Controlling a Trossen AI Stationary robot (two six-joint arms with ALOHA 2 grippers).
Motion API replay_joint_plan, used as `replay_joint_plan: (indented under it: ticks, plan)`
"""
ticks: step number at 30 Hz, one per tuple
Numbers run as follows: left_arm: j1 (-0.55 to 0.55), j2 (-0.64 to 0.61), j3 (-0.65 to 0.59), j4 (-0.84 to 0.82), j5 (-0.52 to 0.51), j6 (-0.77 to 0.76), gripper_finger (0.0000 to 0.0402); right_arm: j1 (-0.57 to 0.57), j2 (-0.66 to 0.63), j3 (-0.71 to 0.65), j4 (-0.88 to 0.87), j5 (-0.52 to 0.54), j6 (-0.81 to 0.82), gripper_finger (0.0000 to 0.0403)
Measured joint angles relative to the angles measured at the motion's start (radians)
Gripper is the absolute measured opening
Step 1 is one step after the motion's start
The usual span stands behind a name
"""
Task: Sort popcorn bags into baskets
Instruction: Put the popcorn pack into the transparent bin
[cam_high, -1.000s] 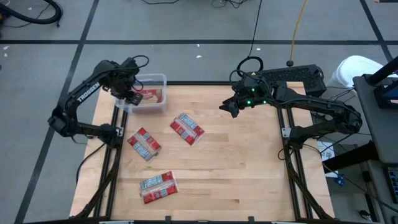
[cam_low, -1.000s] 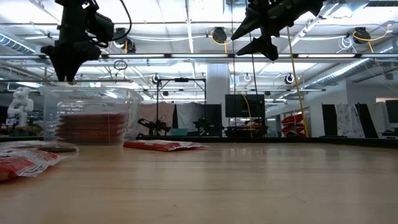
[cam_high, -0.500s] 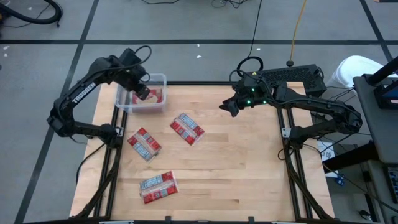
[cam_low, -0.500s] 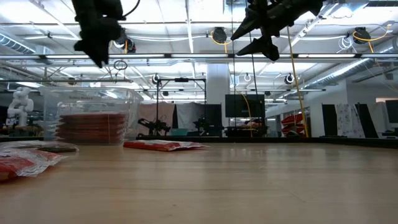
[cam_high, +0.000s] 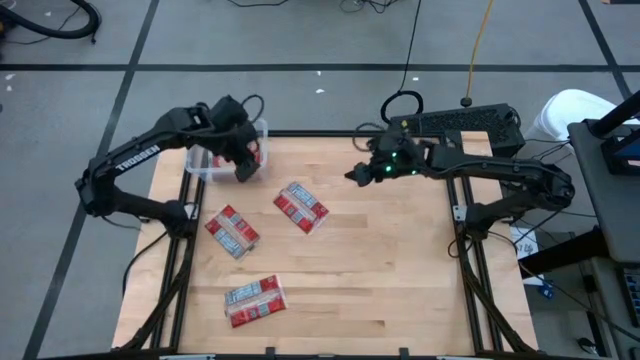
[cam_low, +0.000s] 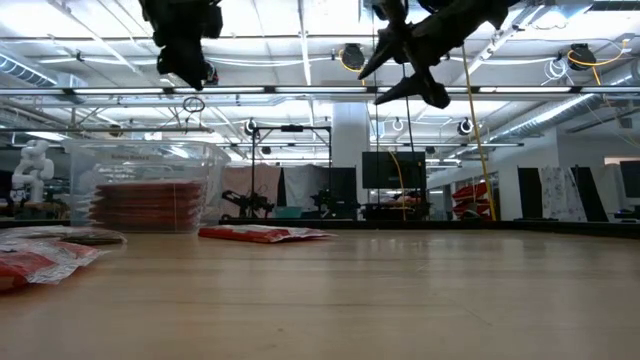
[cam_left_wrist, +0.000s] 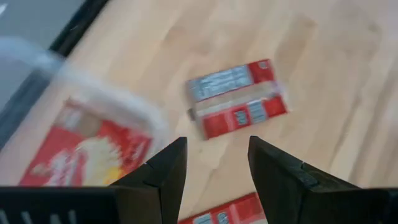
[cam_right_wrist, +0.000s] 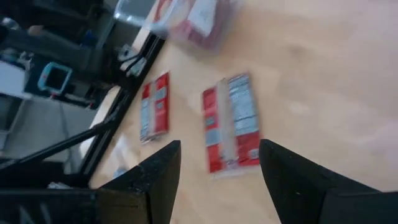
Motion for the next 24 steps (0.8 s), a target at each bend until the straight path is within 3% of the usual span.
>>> replay_joint_plan:
  ticks: [6,13,18,24]
  plan:
    - [-0.115,0.0,-0.102,0.054,0.0,-0.006,0.0175,0.087,0.073,0.0,0.061,0.022,0.058,0.0208]
    - [-0.234,0.0,-0.27,0.256,-0.018,-0.058,0.0174,0.127,0.131,0.0,0.055,0.024,0.042,0.0208]
    - [-0.305,0.0,-0.431,0.467,-0.058,-0.084,0.0175,0.127,0.199,0.0,0.084,0.022,-0.055,0.0222]
    - [-0.367,0.0,-0.614,0.699,-0.145,-0.179,0.0175,0.128,0.291,0.0,0.201,-0.004,-0.289,0.0262]
